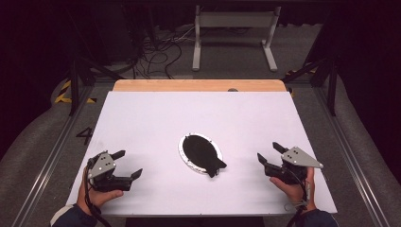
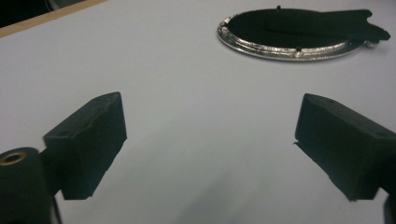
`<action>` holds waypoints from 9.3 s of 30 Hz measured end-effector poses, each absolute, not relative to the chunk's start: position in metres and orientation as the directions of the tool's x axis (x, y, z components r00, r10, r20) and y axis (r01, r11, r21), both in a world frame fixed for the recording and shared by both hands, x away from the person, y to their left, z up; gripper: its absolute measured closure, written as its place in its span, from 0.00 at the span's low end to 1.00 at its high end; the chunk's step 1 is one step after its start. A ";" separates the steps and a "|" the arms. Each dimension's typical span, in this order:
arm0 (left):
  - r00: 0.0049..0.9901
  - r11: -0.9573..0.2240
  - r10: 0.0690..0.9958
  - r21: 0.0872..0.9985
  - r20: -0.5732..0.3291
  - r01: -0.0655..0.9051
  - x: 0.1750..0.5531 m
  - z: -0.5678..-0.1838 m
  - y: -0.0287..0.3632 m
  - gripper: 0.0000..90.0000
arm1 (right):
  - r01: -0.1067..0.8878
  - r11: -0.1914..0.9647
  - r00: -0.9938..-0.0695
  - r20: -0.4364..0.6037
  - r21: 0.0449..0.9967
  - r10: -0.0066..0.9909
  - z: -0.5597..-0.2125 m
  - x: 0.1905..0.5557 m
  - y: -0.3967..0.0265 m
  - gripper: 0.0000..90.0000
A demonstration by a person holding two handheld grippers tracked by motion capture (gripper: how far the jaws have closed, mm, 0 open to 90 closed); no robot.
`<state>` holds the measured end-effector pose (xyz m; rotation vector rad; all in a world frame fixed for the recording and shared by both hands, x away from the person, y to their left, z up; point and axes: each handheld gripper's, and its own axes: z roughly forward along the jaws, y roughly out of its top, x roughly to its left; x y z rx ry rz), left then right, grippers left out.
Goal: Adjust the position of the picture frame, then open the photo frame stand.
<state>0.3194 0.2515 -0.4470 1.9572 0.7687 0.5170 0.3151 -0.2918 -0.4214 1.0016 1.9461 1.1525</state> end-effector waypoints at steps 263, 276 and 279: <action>0.757 -0.516 0.652 0.756 0.042 0.402 0.336 -0.462 0.222 0.24 | 0.741 0.173 -0.620 0.561 0.649 0.548 -0.466 0.362 -0.187 0.63; 0.808 -0.565 0.588 0.732 0.034 0.381 0.357 -0.463 0.176 0.24 | 0.811 0.017 -0.513 0.697 0.585 0.501 -0.470 0.374 -0.183 0.56; 0.822 -0.564 0.570 0.737 0.022 0.372 0.362 -0.461 0.164 0.23 | 0.818 0.007 -0.499 0.704 0.575 0.506 -0.471 0.375 -0.183 0.60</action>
